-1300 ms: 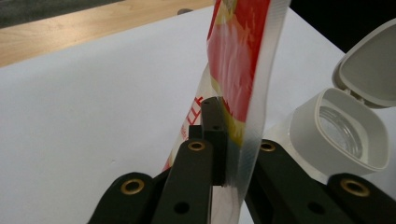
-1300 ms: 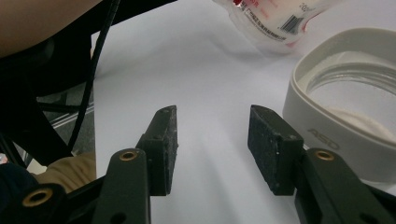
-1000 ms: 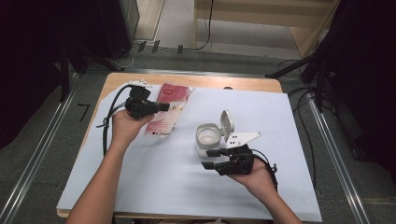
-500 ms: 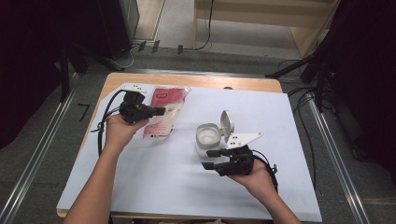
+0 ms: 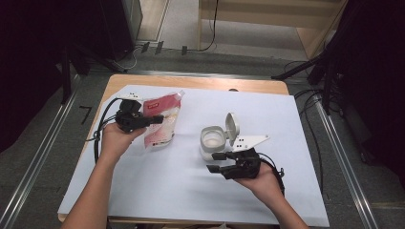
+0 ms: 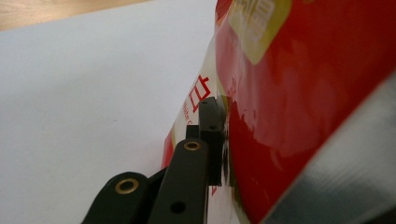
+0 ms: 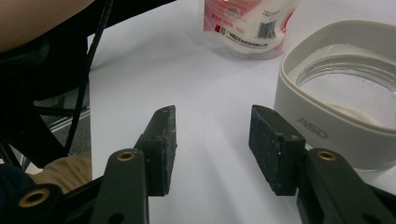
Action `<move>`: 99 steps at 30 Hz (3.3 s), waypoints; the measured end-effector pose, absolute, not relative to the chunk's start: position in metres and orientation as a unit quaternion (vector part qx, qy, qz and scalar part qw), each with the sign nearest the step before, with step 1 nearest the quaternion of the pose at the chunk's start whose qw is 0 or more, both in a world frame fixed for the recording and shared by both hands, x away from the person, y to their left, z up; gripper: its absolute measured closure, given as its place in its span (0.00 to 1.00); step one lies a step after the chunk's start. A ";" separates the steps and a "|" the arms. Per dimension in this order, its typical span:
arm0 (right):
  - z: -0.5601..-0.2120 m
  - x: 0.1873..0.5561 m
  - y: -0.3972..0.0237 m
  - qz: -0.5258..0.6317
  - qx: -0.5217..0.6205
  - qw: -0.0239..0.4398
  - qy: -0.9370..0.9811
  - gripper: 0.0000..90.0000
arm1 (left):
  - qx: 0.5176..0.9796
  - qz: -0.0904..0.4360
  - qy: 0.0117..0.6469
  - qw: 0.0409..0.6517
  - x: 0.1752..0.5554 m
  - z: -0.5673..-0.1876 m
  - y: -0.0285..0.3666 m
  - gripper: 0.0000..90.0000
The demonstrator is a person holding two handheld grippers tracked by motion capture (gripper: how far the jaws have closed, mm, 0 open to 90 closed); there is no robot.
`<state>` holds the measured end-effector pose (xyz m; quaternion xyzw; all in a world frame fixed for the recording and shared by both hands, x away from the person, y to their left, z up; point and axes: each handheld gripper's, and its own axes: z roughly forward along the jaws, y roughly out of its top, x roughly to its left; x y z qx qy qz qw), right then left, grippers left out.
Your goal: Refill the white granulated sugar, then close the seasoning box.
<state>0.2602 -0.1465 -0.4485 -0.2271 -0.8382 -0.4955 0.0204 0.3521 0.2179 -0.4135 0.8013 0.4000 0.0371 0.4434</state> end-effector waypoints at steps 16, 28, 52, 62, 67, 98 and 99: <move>-0.450 0.261 -0.146 -0.494 -0.227 0.021 -0.839 0.58 | 0.793 0.041 0.390 0.466 0.329 -0.419 0.238 0.95; -0.450 0.261 -0.146 -0.489 -0.229 0.010 -0.842 0.58 | 0.786 0.040 0.387 0.480 0.324 -0.416 0.248 0.88; -0.437 0.266 -0.167 -0.498 -0.241 0.000 -0.833 0.58 | 0.813 0.070 0.378 0.437 0.303 -0.395 0.250 0.56; -0.429 0.265 -0.177 -0.505 -0.244 -0.009 -0.828 0.58 | 0.820 0.068 0.382 0.422 0.295 -0.395 0.267 0.55; -0.428 0.267 -0.183 -0.504 -0.248 -0.014 -0.827 0.58 | 0.822 0.067 0.381 0.418 0.294 -0.397 0.277 0.55; -0.423 0.278 -0.216 -0.493 -0.277 -0.016 -0.824 0.67 | 0.795 0.071 0.441 0.410 0.307 -0.421 0.315 0.54; -0.422 0.278 -0.218 -0.493 -0.279 -0.017 -0.824 0.69 | 0.795 0.071 0.444 0.408 0.307 -0.421 0.315 0.54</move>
